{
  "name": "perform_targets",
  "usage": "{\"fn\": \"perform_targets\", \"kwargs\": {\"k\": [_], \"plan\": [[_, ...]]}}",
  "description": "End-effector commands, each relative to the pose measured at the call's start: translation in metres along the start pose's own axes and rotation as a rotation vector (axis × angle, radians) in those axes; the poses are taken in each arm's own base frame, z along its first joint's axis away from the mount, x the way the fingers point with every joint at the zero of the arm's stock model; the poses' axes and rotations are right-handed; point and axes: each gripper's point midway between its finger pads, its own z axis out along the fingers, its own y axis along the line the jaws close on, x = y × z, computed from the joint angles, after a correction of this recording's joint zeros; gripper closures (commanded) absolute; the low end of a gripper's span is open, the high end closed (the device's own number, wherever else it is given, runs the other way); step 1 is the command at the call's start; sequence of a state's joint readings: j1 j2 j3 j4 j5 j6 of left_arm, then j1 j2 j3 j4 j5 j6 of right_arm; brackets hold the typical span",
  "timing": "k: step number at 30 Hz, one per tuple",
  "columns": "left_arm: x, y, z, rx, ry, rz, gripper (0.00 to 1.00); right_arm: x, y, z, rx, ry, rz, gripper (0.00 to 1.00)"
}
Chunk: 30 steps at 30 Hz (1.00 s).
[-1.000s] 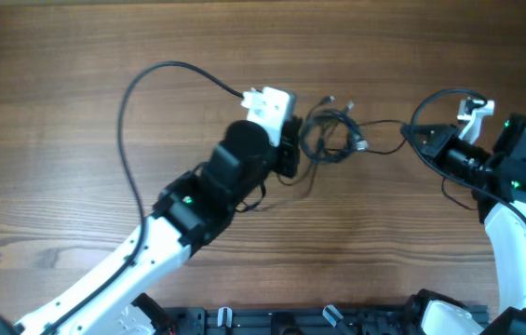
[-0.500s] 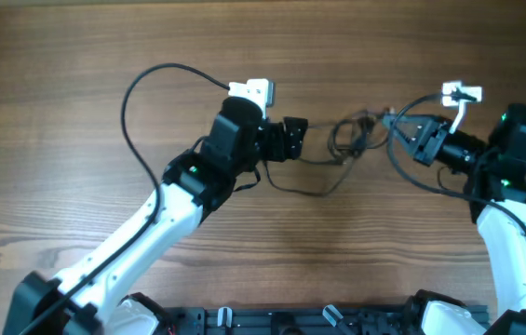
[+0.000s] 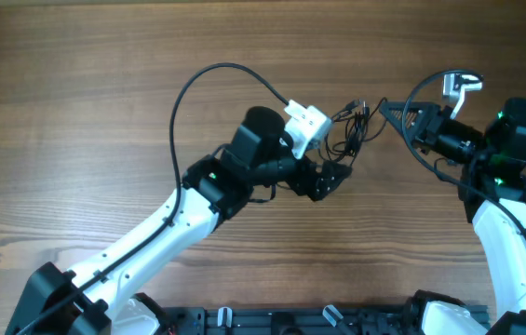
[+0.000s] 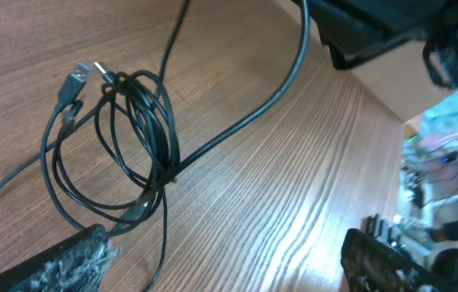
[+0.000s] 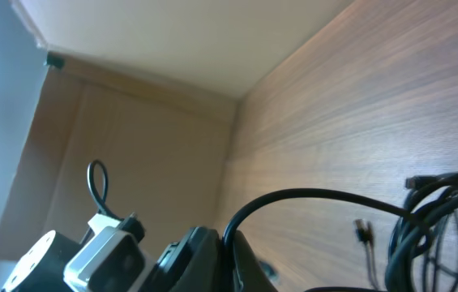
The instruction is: Untangle cables
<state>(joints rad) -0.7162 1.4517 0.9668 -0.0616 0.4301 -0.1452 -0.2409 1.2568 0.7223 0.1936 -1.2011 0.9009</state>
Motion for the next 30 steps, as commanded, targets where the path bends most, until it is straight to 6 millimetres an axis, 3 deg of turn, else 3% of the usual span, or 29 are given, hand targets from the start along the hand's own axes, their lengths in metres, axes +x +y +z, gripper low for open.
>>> {"fn": "perform_targets", "kwargs": {"k": [1, 3, 4, 5, 6, 8, 10, 12, 13, 16, 19, 21, 23, 25, 26, 28, 30], "plan": [[-0.003, 0.026, 0.017, -0.188, -0.037, 0.089, 0.05, 0.012, 0.016, 0.001, -0.066, 0.079, 0.006, 0.96], [0.013, 0.032, 0.039, -0.185, -0.002, 0.087, 0.21, 0.015, 0.019, 0.000, -0.081, 0.097, 0.020, 0.96], [0.022, 0.037, 0.047, -0.189, 0.018, 0.081, 0.61, 0.015, 0.021, 0.000, -0.090, 0.104, 0.010, 0.96], [0.033, 0.045, 0.057, -0.194, 0.045, 0.072, 0.87, 0.016, 0.023, 0.000, -0.098, 0.111, 0.001, 0.96], [0.040, 0.048, 0.062, -0.198, 0.063, 0.067, 0.96, 0.016, 0.023, 0.000, -0.098, 0.111, 0.001, 0.96], [0.043, 0.051, 0.063, -0.203, 0.072, 0.062, 0.96, 0.016, 0.023, 0.000, -0.099, 0.108, -0.012, 0.96], [0.026, 0.048, 0.054, -0.201, 0.022, 0.067, 0.96, 0.014, 0.022, 0.000, -0.094, 0.099, -0.039, 0.96], [-0.003, 0.043, 0.033, -0.202, -0.060, 0.052, 0.96, 0.013, 0.021, 0.000, -0.089, 0.087, -0.089, 0.94], [-0.019, 0.039, 0.018, -0.203, -0.110, 0.055, 0.96, 0.011, 0.019, 0.001, -0.080, 0.074, -0.121, 0.92], [-0.086, 0.008, -0.060, -0.192, -0.337, 0.111, 0.96, 0.003, 0.013, 0.002, -0.042, 0.029, -0.158, 0.91], [-0.107, -0.004, -0.105, -0.199, -0.435, 0.131, 0.96, 0.000, 0.008, 0.002, -0.017, 0.010, -0.143, 0.82], [-0.119, -0.014, -0.129, -0.197, -0.497, 0.148, 0.96, -0.003, -0.006, 0.002, 0.043, -0.020, -0.172, 0.76], [-0.125, -0.024, -0.145, -0.191, -0.536, 0.162, 0.96, -0.003, -0.029, -0.001, 0.144, -0.047, -0.134, 0.74], [-0.125, -0.022, -0.148, -0.199, -0.539, 0.159, 0.96, 0.002, -0.043, -0.003, 0.205, -0.045, -0.102, 0.73], [-0.122, -0.018, -0.145, -0.209, -0.524, 0.151, 0.96, 0.003, -0.053, -0.005, 0.252, -0.053, -0.076, 0.68], [-0.110, -0.011, -0.136, -0.220, -0.467, 0.131, 0.96, 0.004, -0.075, -0.012, 0.363, -0.083, -0.024, 0.46], [-0.080, 0.003, -0.120, -0.248, -0.331, 0.082, 0.96, 0.005, -0.091, -0.019, 0.455, -0.106, 0.010, 0.41]]}}
